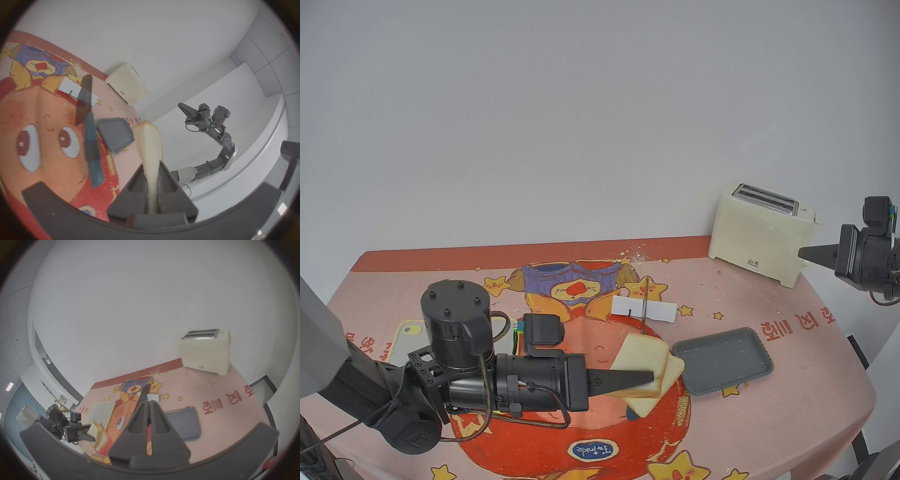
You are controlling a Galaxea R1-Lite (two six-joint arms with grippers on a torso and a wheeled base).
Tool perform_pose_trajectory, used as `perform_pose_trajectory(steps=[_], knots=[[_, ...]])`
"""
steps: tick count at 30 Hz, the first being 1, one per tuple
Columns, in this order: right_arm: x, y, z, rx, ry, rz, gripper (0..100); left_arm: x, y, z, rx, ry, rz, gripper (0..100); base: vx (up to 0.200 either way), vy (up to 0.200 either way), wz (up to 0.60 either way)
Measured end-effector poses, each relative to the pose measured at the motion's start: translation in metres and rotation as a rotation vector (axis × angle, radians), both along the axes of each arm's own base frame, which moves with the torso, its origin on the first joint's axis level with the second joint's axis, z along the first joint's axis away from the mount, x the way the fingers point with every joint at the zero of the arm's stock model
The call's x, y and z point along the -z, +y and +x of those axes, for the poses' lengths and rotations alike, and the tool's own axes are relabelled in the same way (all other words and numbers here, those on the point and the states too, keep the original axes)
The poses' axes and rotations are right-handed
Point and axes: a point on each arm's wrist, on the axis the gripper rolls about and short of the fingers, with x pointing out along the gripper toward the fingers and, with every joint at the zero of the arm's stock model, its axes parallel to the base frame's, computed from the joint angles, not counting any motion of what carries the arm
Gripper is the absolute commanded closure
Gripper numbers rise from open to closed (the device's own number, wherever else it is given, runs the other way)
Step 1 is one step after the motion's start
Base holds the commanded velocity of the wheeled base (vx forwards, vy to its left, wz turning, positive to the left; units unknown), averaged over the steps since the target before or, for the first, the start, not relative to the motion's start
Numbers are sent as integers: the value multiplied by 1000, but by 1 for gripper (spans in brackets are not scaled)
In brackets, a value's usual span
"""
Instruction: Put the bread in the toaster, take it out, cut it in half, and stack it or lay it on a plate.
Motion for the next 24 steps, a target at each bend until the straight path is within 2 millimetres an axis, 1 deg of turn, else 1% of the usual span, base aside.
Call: perform_pose_trajectory(steps=[1, 4, 7, 10, 13, 18, 21, 24], knots=[[-1, -1, 0, 3, -3, 1, 100, -1, -2, 2, 1, 16, -7, 100, 0, -200, 0], [-2, -2, 1, 8, -7, 2, 100, -10, -10, 11, -13, 106, -60, 100, 0, 0, 0], [-2, -2, 1, 12, -8, 1, 100, -18, -16, 20, -21, 129, -97, 100, 0, 0, 0], [-3, -4, 1, 20, -10, 2, 100, -17, -23, 30, -30, 141, -109, 100, 0, 0, 0], [-3, -5, 2, 24, -12, 2, 100, -13, -30, 39, -49, 146, -110, 100, 0, 0, 0], [-3, -5, 2, 22, -15, -9, 100, 4, -44, 58, -179, 170, -76, 100, 0, 0, 0], [-1, -5, 3, 20, -11, -16, 100, 15, -52, 63, -207, 211, -31, 100, 0, 0, 0], [0, -5, 4, 19, -6, -21, 100, 22, -60, 66, -213, 241, 2, 100, 0, 0, 0]])
